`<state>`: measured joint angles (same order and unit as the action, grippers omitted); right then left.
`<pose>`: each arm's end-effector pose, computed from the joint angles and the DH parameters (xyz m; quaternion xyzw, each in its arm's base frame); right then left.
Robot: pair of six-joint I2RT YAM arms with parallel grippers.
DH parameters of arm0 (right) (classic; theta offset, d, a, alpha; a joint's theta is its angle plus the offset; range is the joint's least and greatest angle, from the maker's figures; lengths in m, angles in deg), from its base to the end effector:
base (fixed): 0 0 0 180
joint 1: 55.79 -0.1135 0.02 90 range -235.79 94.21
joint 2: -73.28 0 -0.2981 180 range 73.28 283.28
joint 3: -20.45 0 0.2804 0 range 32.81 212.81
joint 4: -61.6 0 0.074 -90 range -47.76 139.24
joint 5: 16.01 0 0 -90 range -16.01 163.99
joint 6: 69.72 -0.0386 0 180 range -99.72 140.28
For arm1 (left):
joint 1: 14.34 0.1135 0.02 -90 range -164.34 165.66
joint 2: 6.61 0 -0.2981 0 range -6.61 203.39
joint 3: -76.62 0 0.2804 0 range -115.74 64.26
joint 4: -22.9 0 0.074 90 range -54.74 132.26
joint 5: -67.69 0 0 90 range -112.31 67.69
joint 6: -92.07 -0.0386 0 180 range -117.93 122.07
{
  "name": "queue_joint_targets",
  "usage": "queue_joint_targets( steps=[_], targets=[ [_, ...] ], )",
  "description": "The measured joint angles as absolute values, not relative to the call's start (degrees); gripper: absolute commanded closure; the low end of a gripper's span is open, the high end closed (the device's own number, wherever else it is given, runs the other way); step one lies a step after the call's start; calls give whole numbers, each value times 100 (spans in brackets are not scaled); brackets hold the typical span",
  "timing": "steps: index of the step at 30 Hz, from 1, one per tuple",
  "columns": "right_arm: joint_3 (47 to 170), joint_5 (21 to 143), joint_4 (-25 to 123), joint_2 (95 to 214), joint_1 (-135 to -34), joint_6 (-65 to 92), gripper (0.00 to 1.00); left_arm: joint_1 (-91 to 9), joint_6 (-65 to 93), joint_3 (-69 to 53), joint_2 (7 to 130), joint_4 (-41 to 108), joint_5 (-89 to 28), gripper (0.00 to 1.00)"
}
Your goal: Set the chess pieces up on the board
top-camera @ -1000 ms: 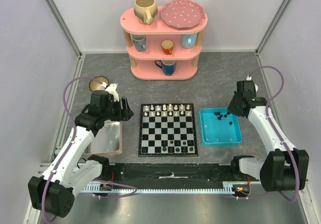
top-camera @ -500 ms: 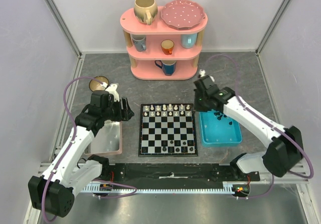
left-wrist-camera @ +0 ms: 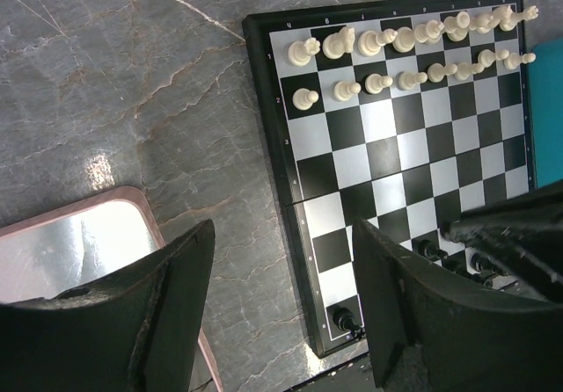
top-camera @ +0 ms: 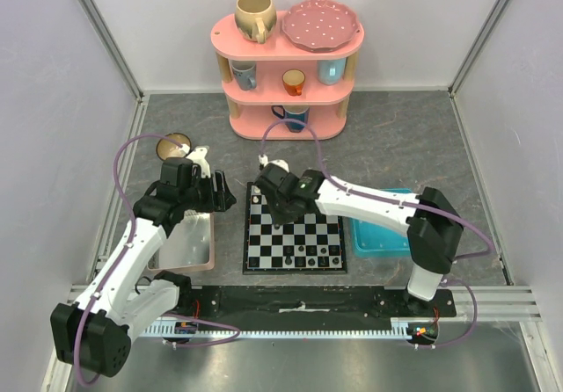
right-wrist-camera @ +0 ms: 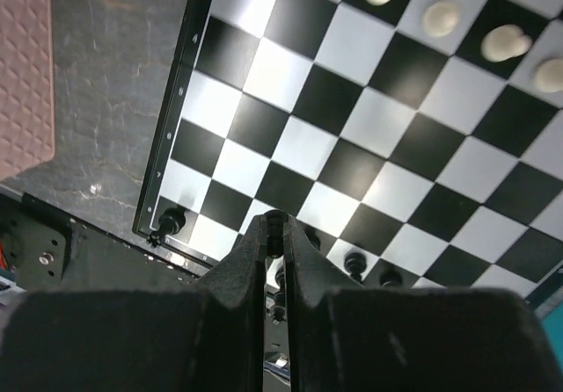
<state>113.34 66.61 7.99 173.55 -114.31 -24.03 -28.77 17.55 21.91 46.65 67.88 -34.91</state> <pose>0.2161 0.3434 0.2726 -0.1035 0.9607 0.1565 0.2046 0.1945 -0.0587 0.2826 0.0349 0.9137 -0.1986 0.3528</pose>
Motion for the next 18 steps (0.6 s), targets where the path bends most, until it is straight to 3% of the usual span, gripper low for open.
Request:
queue_joint_targets(
  steps=[18],
  targets=[
    [10982,6419,845,17643,-12240,-2976,92,-2877,1755,2191,4724,6788,-3498,29]
  ],
)
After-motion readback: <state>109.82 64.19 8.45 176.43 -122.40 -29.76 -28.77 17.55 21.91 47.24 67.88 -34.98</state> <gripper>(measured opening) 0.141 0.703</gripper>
